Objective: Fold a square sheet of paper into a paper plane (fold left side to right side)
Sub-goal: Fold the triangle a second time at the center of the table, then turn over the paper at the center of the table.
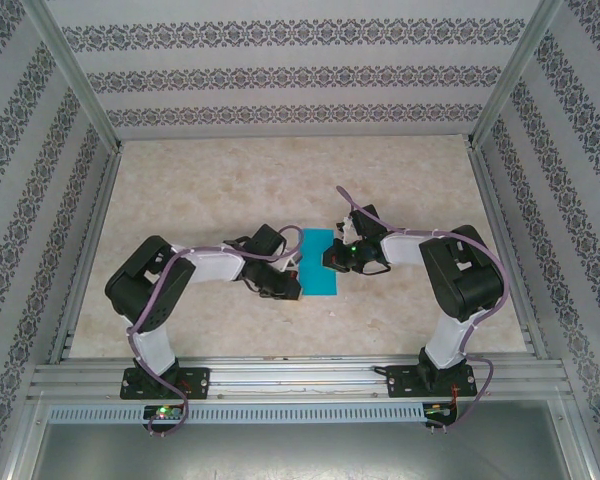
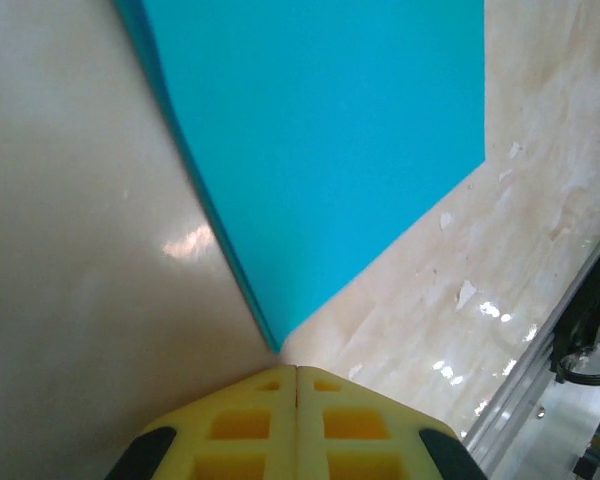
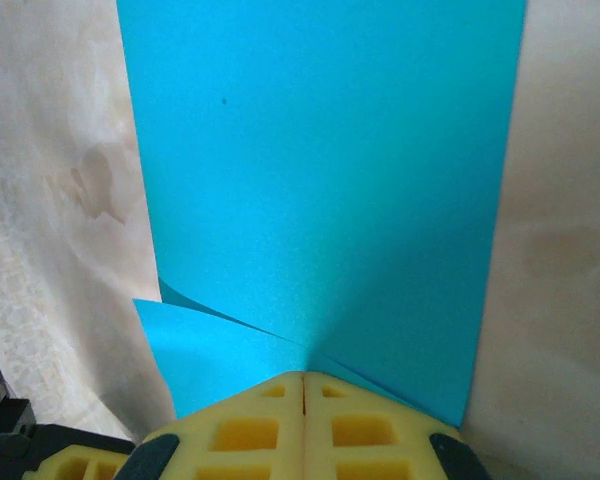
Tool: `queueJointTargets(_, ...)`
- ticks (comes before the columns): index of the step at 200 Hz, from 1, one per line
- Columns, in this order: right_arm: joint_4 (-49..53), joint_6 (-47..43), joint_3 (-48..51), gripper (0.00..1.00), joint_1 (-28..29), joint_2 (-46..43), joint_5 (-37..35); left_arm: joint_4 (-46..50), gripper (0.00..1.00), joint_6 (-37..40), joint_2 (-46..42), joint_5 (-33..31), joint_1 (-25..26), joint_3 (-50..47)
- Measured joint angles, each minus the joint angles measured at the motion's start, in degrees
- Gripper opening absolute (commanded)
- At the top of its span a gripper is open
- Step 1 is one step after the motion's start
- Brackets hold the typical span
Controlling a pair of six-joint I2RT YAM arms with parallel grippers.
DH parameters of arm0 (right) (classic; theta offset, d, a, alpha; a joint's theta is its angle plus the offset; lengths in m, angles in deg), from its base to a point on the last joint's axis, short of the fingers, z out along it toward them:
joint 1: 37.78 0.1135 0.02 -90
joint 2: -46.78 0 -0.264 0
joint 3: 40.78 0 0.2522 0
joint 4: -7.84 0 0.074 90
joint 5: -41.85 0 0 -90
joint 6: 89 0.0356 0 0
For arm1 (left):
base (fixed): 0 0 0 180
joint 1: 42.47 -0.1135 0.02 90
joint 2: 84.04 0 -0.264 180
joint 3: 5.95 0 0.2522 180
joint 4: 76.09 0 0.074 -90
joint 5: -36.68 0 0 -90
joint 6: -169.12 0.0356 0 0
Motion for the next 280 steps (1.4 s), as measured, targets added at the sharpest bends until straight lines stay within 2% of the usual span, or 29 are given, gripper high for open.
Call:
queueJointTargets(27, 1.2, 0.0, 0.0, 0.28, -0.4, -2.6, -1.1, -0.1, 0.15, -1.1, -4.5, 0.6, -2.1, -1.0)
queueJointTargets(51, 1.3, -0.6, 0.6, 0.43, -1.5, -8.3, -2.6, -1.5, 0.23, -2.4, -7.7, 0.7, -5.7, -1.5)
queueJointTargets(78, 0.2, -1.0, 4.1, 0.57, -3.9, -15.5, -4.9, -3.7, 0.31, -3.8, -7.8, 0.7, -9.1, -1.7)
queueJointTargets(104, -2.2, -0.2, 10.6, 0.67, -7.2, -20.4, -6.5, -6.5, 0.34, -4.6, -5.1, 1.3, -9.6, -0.9)
queueJointTargets(142, -3.8, 0.2, 16.9, 0.68, -9.4, -22.1, -6.7, -10.4, 0.34, -5.9, 2.1, 3.1, -9.3, 2.9)
queueJointTargets(199, -5.9, 0.2, 18.4, 0.67, -9.4, -22.1, -5.6, -13.3, 0.29, -6.6, 8.6, 4.9, -8.3, 9.0)
queueJointTargets(217, -6.2, 0.2, 18.4, 0.66, -9.4, -22.1, -5.1, -13.5, 0.23, -6.6, 9.6, 5.3, -8.1, 9.3)
queueJointTargets(252, -7.0, 0.2, 18.4, 0.63, -9.4, -22.1, -3.7, -13.9, 0.05, -6.7, 9.9, 5.2, -7.8, 9.2)
queueJointTargets(280, -9.2, 1.2, 18.5, 0.62, -9.3, -22.1, -1.2, -16.2, 0.01, -7.0, 9.1, 4.3, -7.8, 7.3)
